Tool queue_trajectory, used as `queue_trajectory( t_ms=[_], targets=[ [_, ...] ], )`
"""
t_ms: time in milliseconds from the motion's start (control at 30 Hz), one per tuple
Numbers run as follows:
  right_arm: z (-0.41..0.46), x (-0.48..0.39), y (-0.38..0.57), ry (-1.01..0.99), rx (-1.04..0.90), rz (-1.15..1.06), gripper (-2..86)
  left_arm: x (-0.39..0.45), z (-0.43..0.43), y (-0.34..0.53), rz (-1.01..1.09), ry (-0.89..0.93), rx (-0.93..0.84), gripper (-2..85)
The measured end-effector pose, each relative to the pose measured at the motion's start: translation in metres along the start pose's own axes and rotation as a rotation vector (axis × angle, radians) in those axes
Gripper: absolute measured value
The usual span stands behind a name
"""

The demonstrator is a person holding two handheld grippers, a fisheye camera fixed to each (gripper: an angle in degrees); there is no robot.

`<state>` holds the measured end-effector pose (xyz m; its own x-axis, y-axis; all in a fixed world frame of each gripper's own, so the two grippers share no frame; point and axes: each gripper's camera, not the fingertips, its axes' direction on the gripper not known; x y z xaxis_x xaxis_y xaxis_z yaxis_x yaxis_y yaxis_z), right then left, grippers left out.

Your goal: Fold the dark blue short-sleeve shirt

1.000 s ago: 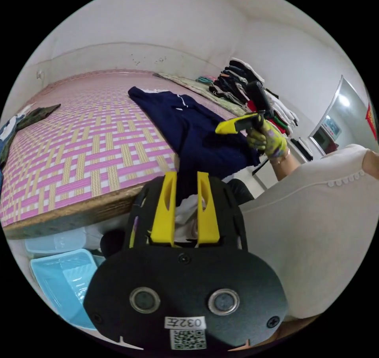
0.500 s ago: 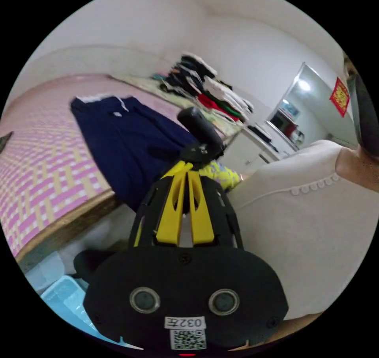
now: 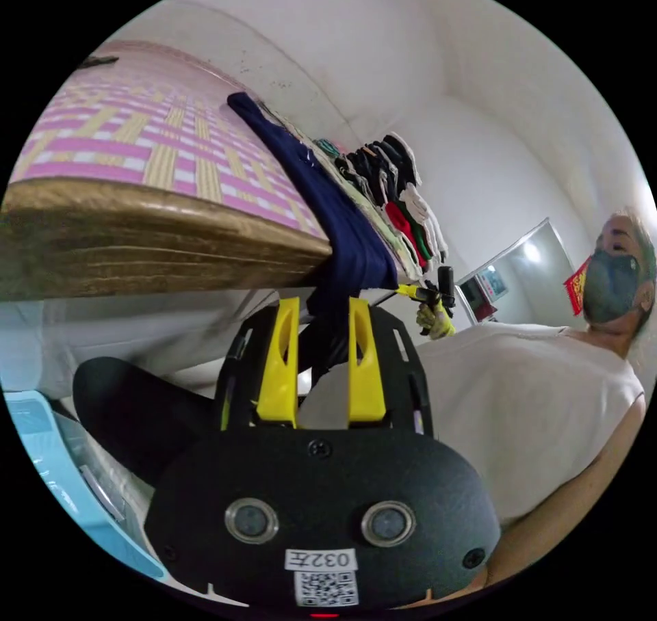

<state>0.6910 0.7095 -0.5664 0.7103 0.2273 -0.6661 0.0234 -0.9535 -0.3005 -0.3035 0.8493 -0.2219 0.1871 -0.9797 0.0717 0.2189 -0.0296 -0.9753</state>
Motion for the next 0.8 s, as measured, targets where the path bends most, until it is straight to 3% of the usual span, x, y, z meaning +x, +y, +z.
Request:
queue_trajectory(
  t_ms=[300, 633, 800],
  targets=[
    [0.019, 0.068, -0.021, -0.335, -0.007, 0.068, 10.6, 0.006, 0.013, -0.01, 0.191, 0.111, 0.031, 9.1],
    [0.0, 0.059, -0.013, -0.317, 0.01, -0.027, 2.0, 0.028, -0.02, -0.004, 0.254, 0.243, 0.056, 0.4],
    [-0.017, 0.008, 0.012, -0.371, -0.094, -0.203, 1.4, 0.079, -0.074, 0.007, 0.338, 0.263, -0.013, 0.2]
  ],
)
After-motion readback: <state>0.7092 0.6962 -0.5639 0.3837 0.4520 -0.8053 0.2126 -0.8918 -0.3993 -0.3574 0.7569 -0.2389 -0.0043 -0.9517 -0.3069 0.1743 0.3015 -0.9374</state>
